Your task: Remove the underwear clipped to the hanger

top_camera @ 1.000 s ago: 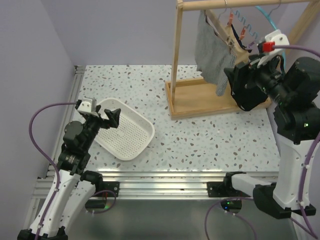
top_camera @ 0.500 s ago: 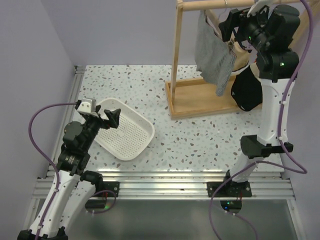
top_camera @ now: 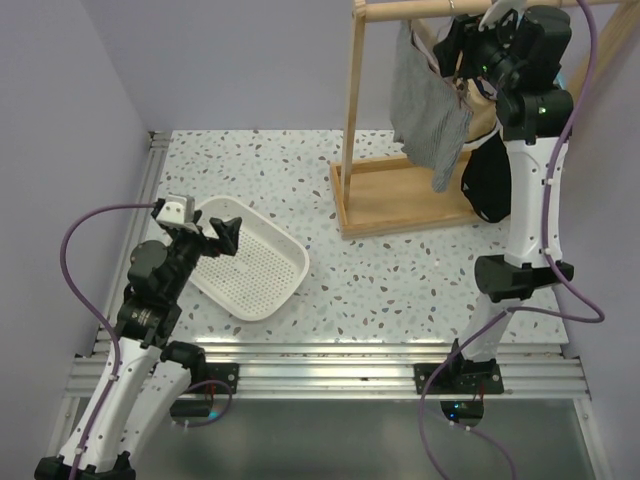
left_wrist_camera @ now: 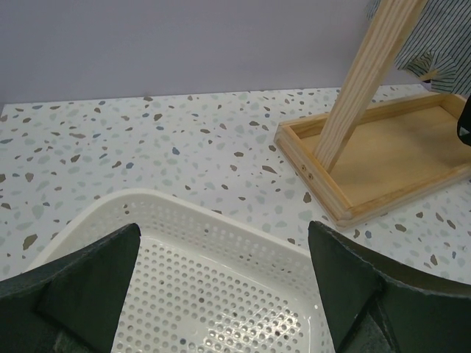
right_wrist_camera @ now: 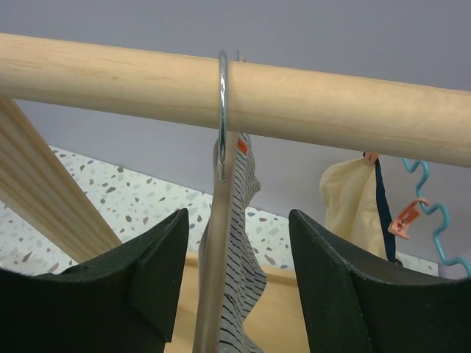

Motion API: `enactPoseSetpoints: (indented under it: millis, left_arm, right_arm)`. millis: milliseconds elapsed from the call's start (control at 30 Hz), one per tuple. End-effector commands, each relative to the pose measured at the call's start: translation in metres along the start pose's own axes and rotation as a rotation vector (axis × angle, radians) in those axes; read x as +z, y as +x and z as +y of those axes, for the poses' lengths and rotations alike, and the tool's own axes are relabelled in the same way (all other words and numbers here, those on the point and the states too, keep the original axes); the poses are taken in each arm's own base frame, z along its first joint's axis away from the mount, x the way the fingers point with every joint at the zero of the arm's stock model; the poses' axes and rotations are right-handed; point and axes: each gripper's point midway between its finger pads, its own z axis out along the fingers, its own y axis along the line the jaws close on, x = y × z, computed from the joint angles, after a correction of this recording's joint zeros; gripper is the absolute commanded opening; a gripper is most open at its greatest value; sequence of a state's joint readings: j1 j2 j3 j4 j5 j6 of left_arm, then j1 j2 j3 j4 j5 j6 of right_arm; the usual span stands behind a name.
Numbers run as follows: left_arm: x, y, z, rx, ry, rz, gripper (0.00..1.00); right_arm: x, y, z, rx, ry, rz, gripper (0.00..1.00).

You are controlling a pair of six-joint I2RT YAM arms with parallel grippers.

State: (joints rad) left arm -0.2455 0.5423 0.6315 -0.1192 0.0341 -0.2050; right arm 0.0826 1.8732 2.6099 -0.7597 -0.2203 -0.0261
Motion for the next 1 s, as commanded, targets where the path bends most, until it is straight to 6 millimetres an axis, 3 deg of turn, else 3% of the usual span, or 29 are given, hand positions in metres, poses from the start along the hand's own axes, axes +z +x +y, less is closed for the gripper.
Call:
enactPoseSetpoints:
  millis: [0, 333, 967]
  left_arm:
    - [0.001, -0.009, 0.001, 0.027, -0.003, -0.032, 1.00]
    - [0.001, -0.009, 0.003, 0.026, -0.011, -0.035, 1.00]
    - [0.001, -0.011, 0.006, 0.023, -0.021, -0.040, 1.00]
  right_arm:
    - [-0.001, -0.022, 0.001, 0.001, -0.012, -0.077, 0.60]
    - [0.014, -0.020, 0.002, 0.043, -0.026, -0.088, 0.54]
    - [0.030, 0.015, 0.004, 0.072, -0.051, 0.009, 0.36]
